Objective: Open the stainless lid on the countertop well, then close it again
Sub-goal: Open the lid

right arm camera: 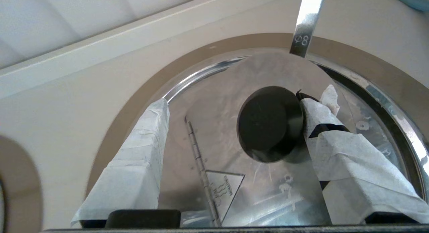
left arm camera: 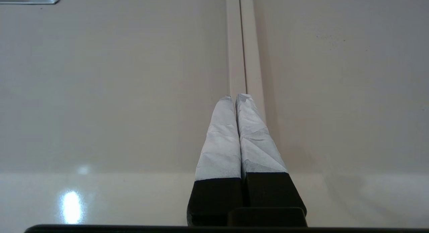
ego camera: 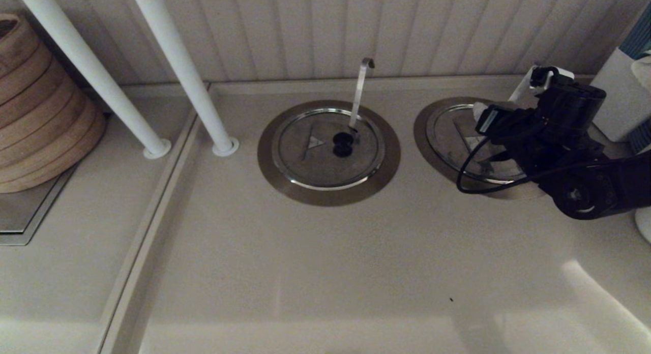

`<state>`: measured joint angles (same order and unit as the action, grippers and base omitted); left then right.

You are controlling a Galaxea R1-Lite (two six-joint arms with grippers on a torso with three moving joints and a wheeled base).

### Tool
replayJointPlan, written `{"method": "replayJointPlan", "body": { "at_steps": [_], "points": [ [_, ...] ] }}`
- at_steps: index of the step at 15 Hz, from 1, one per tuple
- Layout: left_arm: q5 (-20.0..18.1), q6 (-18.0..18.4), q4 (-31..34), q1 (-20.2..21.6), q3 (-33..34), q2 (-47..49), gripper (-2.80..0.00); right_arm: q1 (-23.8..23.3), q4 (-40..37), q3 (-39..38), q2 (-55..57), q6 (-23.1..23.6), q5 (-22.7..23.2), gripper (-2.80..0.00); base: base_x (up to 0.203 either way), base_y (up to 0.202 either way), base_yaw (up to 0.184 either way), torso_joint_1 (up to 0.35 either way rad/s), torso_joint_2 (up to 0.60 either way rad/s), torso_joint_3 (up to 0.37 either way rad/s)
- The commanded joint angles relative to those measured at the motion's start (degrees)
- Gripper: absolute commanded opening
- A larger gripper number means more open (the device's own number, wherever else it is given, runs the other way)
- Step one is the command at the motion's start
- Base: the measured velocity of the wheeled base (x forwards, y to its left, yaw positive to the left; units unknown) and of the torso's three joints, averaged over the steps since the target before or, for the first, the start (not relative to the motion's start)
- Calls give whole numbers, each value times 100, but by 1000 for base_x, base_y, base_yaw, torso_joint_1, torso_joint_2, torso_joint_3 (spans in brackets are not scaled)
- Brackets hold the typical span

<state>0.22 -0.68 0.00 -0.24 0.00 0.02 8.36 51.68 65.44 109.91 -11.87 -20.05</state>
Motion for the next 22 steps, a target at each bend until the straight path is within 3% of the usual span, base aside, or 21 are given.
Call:
{"method": "replayJointPlan", "body": {
  "at_steps": [1,22],
  "points": [
    [2,-2,0,-2,0,6,-280,62,28,-49,-102,-8,-7,0,0,0,0,0,0,0],
    [4,-2,0,-2,9,6,-280,406,36,-289,-341,-17,-25,0,0,0,0,0,0,0]
  ]
}}
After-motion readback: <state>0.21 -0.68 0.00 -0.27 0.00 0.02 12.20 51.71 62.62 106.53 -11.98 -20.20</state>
